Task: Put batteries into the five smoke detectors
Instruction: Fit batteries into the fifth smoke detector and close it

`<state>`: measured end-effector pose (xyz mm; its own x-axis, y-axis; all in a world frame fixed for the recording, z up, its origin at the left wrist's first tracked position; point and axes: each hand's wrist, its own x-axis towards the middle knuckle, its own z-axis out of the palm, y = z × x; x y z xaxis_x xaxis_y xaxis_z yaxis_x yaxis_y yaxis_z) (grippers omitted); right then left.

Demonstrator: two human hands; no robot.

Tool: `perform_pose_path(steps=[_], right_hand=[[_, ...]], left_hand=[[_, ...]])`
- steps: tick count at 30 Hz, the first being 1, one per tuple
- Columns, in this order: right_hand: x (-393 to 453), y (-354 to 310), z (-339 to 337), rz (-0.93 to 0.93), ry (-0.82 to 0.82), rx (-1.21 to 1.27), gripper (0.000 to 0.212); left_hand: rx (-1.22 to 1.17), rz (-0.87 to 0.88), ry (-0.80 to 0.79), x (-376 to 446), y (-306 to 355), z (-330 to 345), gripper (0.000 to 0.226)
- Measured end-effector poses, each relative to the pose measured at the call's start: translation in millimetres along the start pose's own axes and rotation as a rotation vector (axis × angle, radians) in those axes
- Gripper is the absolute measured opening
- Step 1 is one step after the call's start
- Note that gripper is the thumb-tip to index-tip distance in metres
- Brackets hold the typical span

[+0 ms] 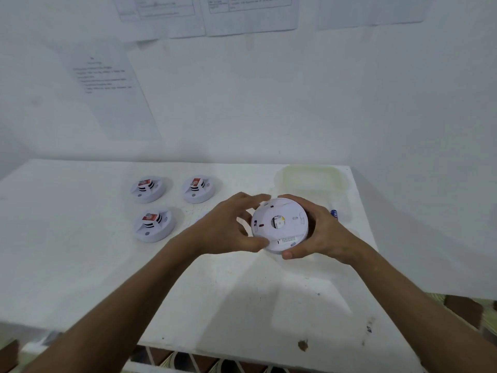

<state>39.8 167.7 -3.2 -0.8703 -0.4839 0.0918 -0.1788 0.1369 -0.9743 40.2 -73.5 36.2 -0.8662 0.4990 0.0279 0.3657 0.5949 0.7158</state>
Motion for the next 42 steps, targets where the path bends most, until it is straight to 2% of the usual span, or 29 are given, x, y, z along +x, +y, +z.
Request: perform_pose_path(steps=[3,5,9,13,17,20,25,27,29,32,35,38,42], right_hand=[[7.9,-3.0,4.3,0.002,0.021,0.026,0.092],[13.9,-5.0,8.9,0.004,0.019,0.041,0.094],[27.6,-8.1,20.9,0.011,0.007,0.055,0.101],[38.4,-9.8,29.9,0.007,0.027,0.045,0.105],[50.3,-10.6,40.2,-0.012,0.065,0.008,0.110],[57.3,-10.3,46.3,-0.013,0.048,-0.041,0.110],[64.9,-7.1,48.0,0.012,0.046,-0.047,0.111],[67.2,-6.5,44.8,0.019,0.060,-0.010,0.108],[69.2,-7.0,40.2,0.024,0.075,0.026,0.104],[70.0,-7.1,34.0,0.025,0.078,0.031,0.099],[69.1,-9.0,33.6,0.018,0.070,0.045,0.098],[68.8,-10.0,32.6,0.019,0.050,0.050,0.100],[70.3,-12.4,32.0,0.069,0.010,0.063,0.108]], left_hand=[[-0.069,-0.080,-0.004,-5.0,-13.7,-13.9,0.095],[-0.091,-0.132,-0.050,-5.0,-21.6,-23.2,0.096],[-0.372,-0.185,-0.102,-7.6,-23.5,-34.9,0.063],[-0.492,-0.328,-0.145,-7.5,-24.4,-46.3,0.055],[-0.590,-0.514,-0.290,-1.3,-24.3,-57.5,0.075],[-0.583,-0.529,-0.300,4.0,-28.7,-61.4,0.092],[-0.545,-0.524,-0.289,6.9,-37.4,-64.7,0.088],[-0.480,-0.451,-0.244,7.7,-38.4,-66.7,0.072],[-0.331,-0.292,-0.180,8.8,-42.5,-69.1,0.052],[-0.059,-0.083,-0.175,12.9,-46.9,-66.3,0.098],[-0.071,-0.044,-0.133,17.3,-52.9,-59.8,0.111],[-0.136,-0.030,-0.123,21.3,-53.9,-60.4,0.110],[-0.208,0.112,-0.131,23.3,-49.2,-61.4,0.081]])
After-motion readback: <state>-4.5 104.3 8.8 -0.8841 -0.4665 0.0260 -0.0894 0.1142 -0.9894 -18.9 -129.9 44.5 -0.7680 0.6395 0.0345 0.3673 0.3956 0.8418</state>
